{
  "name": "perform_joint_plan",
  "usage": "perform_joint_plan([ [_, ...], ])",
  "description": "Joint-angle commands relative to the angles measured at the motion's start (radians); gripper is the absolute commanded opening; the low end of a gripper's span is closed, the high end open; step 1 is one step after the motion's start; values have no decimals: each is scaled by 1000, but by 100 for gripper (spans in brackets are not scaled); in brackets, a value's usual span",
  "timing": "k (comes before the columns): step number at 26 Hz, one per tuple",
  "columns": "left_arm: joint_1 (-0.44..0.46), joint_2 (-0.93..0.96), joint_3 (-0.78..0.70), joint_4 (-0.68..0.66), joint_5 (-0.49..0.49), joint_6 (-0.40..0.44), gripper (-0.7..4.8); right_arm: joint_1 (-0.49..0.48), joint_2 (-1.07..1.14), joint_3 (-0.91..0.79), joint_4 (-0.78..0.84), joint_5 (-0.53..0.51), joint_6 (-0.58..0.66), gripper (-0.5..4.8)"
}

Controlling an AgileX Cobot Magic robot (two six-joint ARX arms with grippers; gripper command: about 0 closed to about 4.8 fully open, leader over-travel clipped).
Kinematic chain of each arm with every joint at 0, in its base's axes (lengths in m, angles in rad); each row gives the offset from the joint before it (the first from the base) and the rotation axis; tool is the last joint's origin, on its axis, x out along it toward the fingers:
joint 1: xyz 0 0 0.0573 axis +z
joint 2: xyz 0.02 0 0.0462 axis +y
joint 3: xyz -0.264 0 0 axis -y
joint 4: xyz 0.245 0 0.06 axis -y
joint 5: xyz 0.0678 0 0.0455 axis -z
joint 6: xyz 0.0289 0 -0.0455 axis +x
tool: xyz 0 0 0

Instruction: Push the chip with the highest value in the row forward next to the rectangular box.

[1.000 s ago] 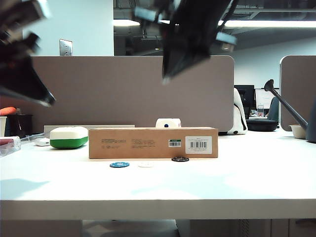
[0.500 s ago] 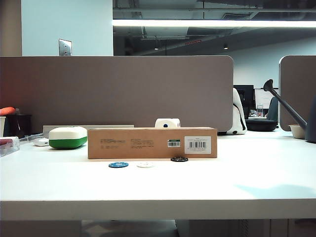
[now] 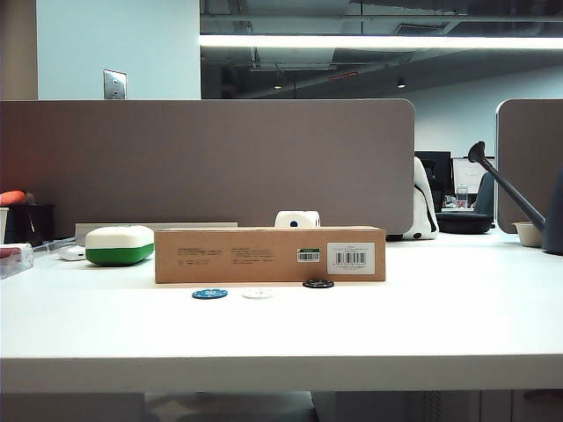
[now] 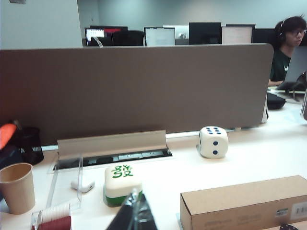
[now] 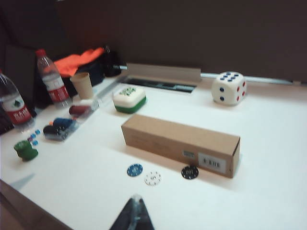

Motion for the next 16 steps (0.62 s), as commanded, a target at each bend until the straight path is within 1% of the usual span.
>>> perform_joint_plan([
  [1, -17, -42, 5, 6, 3, 1, -5, 0, -4, -8, -2, 0, -2, -9],
  [8, -17, -77, 5, 6, 5, 1, -5, 0, -5, -8, -7, -1, -2, -9],
  [16, -17, -182, 5, -19, 5, 1, -5, 0, -5, -8, -7, -1, -2, -9],
])
